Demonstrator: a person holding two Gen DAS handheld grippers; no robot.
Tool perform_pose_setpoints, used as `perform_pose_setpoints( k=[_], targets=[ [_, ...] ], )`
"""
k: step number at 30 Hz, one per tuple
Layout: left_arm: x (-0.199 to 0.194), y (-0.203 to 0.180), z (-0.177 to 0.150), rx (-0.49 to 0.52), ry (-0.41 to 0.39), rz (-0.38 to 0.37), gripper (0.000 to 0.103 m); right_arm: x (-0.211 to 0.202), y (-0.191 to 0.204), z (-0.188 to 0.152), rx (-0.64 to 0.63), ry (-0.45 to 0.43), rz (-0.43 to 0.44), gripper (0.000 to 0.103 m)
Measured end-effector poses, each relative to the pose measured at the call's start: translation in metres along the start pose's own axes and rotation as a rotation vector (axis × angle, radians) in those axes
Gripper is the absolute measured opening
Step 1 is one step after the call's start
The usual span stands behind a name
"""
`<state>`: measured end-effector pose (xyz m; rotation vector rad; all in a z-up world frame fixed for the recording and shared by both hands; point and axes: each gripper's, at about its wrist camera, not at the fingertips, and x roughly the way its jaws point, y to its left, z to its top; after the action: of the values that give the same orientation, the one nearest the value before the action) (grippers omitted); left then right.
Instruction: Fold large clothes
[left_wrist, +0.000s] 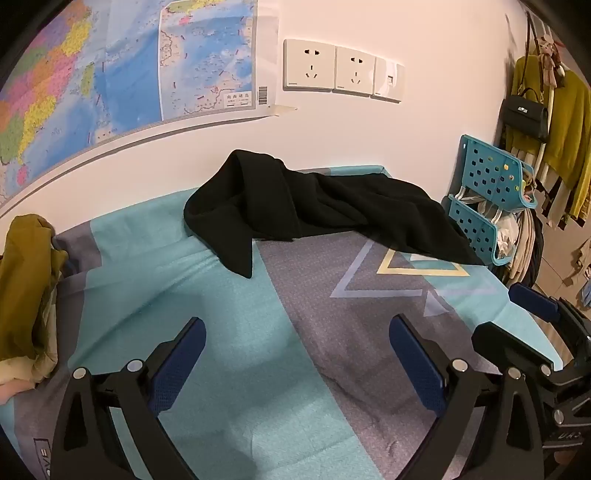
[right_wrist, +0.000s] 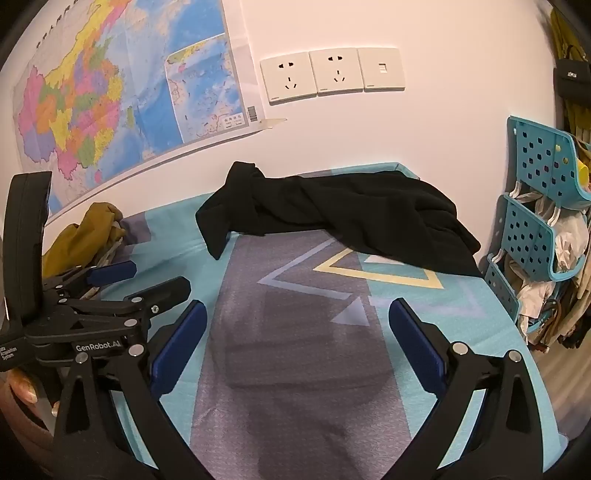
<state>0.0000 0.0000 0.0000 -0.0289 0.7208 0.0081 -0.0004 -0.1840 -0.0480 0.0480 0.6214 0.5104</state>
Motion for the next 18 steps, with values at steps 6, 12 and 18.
perform_pose_setpoints(
  k=[6, 12, 18],
  targets=[
    [0.0002, -0.0006, -0.0002, 0.000, 0.004, -0.001, 0.096, -0.0002, 0.0010, -0.0011, -0.009, -0.003, -0.005, 0.097],
    [0.0029, 0.0029, -0.0029, -0.001, 0.001, -0.003, 0.096, -0.0013, 0.0022, -0.0023, -0.023, -0.006, -0.018, 0.097],
    [0.0005, -0.0023, -0.0039, -0.004, 0.007, -0.003, 0.096, -0.0015, 0.0018, -0.0022, -0.024, -0.005, -0.018, 0.097]
  ],
)
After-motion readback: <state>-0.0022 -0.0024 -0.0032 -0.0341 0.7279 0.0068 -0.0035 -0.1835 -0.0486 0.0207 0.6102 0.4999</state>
